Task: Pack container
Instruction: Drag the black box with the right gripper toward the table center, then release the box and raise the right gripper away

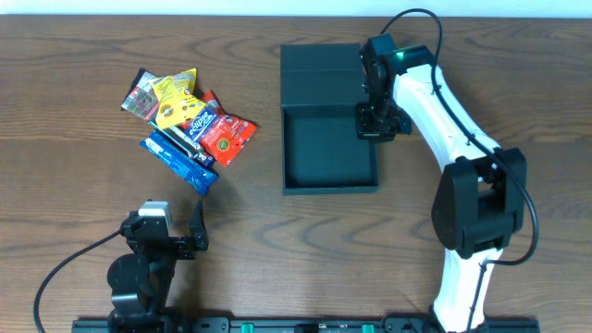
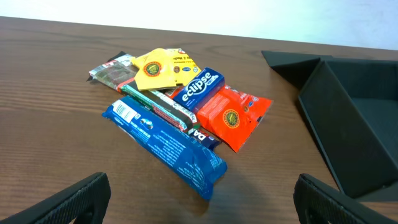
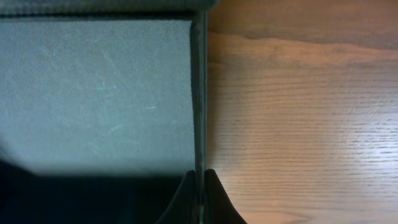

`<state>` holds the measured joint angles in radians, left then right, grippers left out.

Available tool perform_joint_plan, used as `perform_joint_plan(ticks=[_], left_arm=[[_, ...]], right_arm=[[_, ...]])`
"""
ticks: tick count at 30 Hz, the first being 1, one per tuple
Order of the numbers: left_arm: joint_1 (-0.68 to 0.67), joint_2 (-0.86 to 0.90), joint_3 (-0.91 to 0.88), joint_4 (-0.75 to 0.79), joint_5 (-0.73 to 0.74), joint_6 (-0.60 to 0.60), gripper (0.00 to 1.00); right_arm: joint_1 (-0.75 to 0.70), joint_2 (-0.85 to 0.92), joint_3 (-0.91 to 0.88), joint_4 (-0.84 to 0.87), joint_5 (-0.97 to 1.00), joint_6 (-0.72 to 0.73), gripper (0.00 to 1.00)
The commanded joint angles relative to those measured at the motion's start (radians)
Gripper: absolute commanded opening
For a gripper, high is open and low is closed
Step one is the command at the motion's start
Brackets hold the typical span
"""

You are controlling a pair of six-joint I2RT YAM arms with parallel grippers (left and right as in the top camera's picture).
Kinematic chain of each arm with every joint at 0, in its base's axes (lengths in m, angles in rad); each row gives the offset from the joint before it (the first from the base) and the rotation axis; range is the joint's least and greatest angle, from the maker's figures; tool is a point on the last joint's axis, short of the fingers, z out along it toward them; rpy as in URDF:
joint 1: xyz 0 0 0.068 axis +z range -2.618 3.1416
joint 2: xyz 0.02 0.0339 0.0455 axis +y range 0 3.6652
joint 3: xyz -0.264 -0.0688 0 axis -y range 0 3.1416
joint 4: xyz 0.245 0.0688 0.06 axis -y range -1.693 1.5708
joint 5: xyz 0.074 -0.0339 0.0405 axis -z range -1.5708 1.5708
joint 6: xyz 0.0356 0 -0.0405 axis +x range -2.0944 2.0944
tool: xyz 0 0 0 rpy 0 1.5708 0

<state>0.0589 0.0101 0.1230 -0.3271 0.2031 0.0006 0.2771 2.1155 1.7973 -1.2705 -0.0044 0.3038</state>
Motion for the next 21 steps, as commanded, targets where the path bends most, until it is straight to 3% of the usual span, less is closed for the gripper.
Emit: perform_joint_plan(ticks=[1, 7, 8, 10, 15, 21], left_arm=[[0.004, -0.006, -0.022, -0.006, 0.004, 0.007, 0.95], [0.004, -0.006, -0.022, -0.006, 0.004, 0.007, 0.95], [0.004, -0.006, -0.022, -0.006, 0.004, 0.007, 0.95], [0.004, -0.006, -0.022, -0.006, 0.004, 0.007, 0.95], [0.004, -0.006, -0.022, -0.006, 0.004, 0.007, 0.95], [0.004, -0.006, -0.022, -0.006, 0.004, 0.007, 0.95]], right_arm=[[-0.003, -0.034, 0.002, 0.004, -0.023, 0.063, 0.01], [-0.003, -0.034, 0.002, 0.010, -0.029, 0.063, 0.01], [-0.003, -0.034, 0.002, 0.011, -0.029, 0.063, 0.21], [-0.003, -0.034, 0.002, 0.015, -0.029, 0.063, 0.96], [-0.009, -0.040, 0.033, -0.013, -0.038, 0.087, 0.99], [-0.009, -0.132, 0.206, -0.053, -0.037, 0.099, 0.99]])
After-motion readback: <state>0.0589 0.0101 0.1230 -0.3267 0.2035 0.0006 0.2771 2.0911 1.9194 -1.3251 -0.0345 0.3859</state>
